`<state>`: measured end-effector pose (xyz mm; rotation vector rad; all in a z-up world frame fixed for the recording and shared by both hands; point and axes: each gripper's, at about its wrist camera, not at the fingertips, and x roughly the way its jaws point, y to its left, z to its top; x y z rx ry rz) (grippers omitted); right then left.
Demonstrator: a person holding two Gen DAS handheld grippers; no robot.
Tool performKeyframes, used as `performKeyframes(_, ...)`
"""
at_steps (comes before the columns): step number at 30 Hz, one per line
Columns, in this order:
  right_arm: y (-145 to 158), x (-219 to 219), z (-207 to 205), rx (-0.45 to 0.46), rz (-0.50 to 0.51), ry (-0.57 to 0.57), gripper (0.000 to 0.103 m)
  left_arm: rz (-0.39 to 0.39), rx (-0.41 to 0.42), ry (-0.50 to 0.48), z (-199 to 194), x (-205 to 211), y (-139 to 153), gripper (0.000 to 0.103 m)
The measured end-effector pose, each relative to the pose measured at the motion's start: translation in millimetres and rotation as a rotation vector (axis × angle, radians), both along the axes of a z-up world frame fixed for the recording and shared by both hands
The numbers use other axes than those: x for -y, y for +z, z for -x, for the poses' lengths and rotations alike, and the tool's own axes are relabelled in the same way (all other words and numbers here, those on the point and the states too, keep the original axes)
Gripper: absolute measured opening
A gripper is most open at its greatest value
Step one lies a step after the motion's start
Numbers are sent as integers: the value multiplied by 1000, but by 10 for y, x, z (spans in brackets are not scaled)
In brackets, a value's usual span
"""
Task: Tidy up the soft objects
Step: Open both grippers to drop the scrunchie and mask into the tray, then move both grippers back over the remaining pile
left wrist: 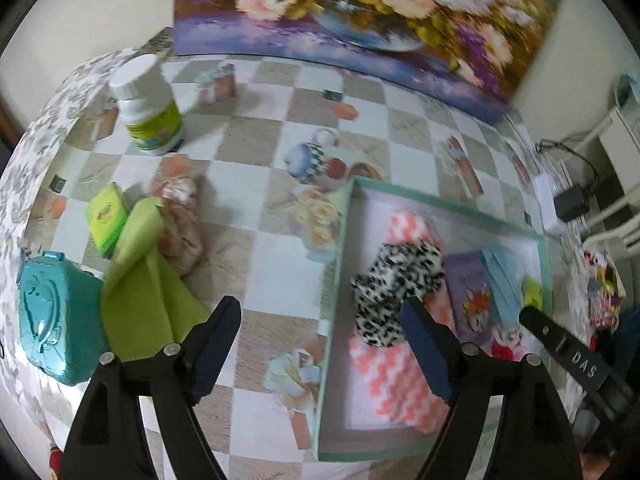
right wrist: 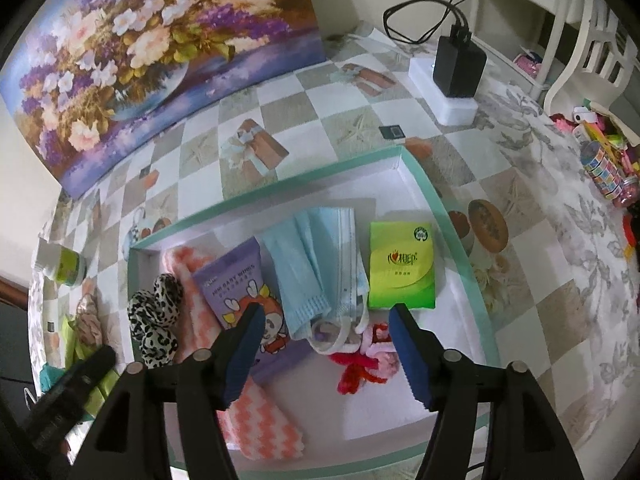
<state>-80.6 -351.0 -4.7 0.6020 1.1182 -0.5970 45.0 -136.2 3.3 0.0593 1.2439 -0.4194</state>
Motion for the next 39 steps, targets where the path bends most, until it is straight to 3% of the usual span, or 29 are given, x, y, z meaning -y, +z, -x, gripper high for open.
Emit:
performKeyframes(2,-8,-13,-7,-7,5,5,71,2,0,13,-23,-28,-5,83)
performKeyframes(4,1,-34,-13,-5,19,16,76,1,18,28,-31,-52,2,93)
performKeyframes(6,24,-56,-10,10,42,17,102,-5,49,47,-32,-80,26,102)
performKeyframes(7,32,-64,-8,11,47,19,103,-8,62,52,-31,-91,36,102)
performKeyframes(28,39,-120,-49,-8,71,53,103,-6,83,68,-84,-156,61,102)
performKeyframes(39,171,-350,-149,18,115,118,103,9,141,134,-226,-493,353,102)
